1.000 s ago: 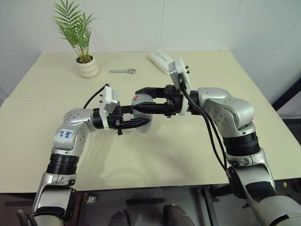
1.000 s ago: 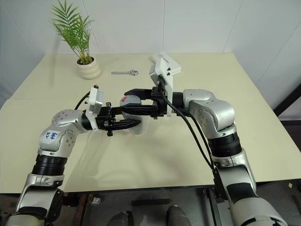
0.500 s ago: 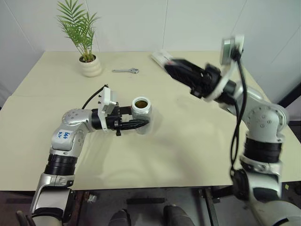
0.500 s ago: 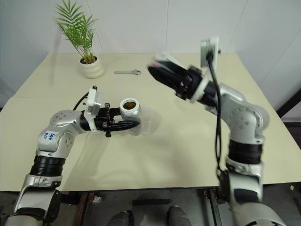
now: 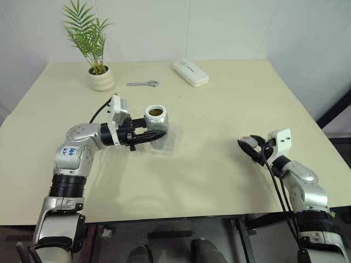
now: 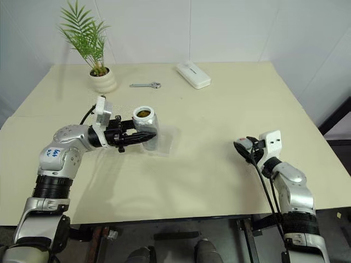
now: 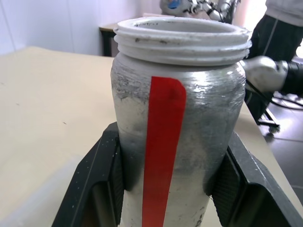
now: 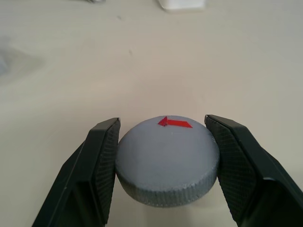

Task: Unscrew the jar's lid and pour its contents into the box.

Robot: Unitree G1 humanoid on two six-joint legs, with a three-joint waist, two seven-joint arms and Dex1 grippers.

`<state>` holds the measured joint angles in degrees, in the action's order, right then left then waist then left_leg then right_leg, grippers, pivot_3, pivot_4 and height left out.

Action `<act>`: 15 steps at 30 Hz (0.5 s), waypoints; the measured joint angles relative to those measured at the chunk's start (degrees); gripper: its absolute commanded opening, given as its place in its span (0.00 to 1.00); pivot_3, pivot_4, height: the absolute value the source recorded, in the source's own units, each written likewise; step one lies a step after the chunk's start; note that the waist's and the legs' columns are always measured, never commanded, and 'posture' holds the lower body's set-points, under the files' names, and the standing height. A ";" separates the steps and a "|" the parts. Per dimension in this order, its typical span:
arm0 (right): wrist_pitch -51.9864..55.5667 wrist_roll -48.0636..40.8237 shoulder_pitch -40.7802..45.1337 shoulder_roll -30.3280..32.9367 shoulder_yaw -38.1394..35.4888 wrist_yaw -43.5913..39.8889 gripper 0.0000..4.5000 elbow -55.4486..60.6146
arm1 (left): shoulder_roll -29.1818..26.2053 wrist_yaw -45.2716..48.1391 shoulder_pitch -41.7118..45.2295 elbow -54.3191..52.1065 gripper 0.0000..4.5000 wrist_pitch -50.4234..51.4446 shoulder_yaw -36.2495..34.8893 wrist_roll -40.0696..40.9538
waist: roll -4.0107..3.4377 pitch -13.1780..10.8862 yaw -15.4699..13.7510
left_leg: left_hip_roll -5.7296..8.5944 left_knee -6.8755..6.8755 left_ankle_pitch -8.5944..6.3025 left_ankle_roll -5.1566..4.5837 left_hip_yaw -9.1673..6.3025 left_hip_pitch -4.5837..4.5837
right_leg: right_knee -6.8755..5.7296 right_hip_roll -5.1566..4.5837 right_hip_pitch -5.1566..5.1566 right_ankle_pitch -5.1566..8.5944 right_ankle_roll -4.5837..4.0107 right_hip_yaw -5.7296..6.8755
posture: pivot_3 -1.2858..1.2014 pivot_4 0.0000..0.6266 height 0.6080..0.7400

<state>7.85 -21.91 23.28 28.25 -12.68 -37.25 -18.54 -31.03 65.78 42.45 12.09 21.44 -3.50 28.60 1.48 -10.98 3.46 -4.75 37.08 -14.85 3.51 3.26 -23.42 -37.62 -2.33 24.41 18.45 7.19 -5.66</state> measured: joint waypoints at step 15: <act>17.36 -7.81 0.76 6.83 2.93 -3.68 0.99 25.29 | -0.41 -1.24 5.22 7.84 0.43 -0.51 -2.02 -0.82 | -0.01 0.00 0.11 | -0.03 0.02 0.02 0.03 0.19 0.18 | -0.17 0.09 0.02 -0.04 0.05 -0.20 | 0.52 0.24 1.00</act>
<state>25.21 -29.72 24.04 35.08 -9.75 -40.93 6.75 -31.44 64.55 47.68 19.94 20.92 -5.52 27.78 1.47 -10.99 3.57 -4.78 37.10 -14.82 3.55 3.45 -23.24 -37.78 -2.24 24.43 18.41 7.24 -5.86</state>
